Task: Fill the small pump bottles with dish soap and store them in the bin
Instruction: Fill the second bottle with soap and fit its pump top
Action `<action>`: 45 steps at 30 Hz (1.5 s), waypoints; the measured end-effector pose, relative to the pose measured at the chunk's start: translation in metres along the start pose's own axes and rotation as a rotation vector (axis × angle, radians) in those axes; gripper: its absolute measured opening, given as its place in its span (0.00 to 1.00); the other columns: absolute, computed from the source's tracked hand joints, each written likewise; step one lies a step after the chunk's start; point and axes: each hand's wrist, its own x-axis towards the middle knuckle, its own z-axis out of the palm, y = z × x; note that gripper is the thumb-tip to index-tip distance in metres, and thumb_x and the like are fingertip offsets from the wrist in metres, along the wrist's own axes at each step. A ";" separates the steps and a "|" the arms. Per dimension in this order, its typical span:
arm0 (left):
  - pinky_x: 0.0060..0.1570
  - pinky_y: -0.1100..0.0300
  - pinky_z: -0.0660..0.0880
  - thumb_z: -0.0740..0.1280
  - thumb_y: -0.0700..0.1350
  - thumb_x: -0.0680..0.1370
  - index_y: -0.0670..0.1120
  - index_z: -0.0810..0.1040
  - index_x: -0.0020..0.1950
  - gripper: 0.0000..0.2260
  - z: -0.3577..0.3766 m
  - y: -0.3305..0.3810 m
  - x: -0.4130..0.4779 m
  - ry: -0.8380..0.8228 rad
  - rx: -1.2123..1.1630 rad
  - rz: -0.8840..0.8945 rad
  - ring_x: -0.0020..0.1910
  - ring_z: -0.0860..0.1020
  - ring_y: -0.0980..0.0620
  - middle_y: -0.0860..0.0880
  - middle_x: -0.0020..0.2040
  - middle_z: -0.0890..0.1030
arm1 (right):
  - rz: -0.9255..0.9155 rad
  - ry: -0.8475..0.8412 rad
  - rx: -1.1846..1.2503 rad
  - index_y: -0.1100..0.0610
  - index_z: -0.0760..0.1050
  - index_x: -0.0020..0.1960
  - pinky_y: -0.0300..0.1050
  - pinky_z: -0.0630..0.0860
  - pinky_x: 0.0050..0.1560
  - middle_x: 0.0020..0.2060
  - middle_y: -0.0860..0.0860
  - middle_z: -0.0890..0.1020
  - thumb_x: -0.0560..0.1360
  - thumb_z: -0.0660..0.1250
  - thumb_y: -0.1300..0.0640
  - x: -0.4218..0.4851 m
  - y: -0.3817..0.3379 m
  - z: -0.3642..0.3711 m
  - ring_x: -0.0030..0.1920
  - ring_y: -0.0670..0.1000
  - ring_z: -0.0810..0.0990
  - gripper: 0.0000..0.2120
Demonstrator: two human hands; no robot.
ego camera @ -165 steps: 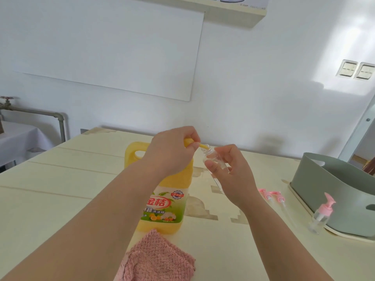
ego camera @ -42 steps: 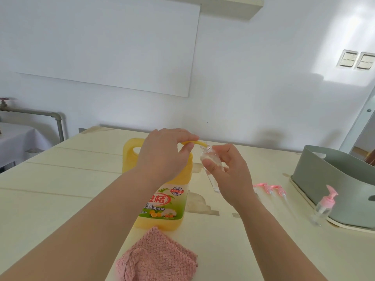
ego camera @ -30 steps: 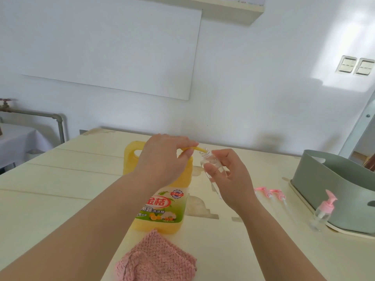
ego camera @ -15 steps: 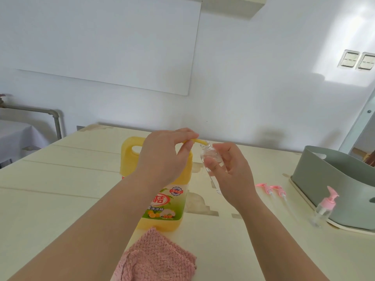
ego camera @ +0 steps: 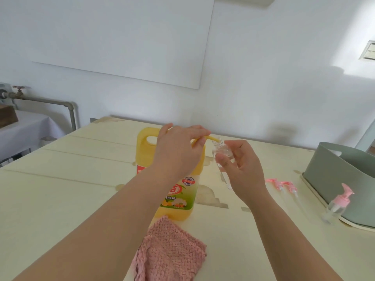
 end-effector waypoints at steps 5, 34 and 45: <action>0.69 0.62 0.60 0.62 0.49 0.79 0.59 0.79 0.57 0.10 -0.012 0.006 0.009 -0.046 -0.197 -0.100 0.64 0.70 0.61 0.64 0.61 0.76 | -0.013 0.012 -0.011 0.47 0.74 0.52 0.61 0.79 0.52 0.49 0.47 0.84 0.70 0.71 0.48 0.004 -0.012 -0.001 0.51 0.50 0.82 0.12; 0.67 0.62 0.55 0.59 0.48 0.81 0.58 0.76 0.62 0.13 -0.013 0.011 0.005 -0.027 0.033 0.011 0.64 0.68 0.58 0.62 0.63 0.75 | 0.031 0.022 0.033 0.54 0.74 0.55 0.60 0.80 0.52 0.52 0.50 0.83 0.74 0.72 0.57 0.002 -0.014 -0.001 0.52 0.51 0.82 0.12; 0.71 0.59 0.47 0.60 0.47 0.80 0.57 0.78 0.60 0.12 0.005 0.000 -0.006 0.079 0.026 0.056 0.61 0.72 0.58 0.63 0.61 0.76 | 0.032 0.023 0.025 0.50 0.74 0.53 0.61 0.78 0.55 0.51 0.49 0.83 0.69 0.72 0.49 -0.001 -0.003 0.003 0.53 0.50 0.82 0.15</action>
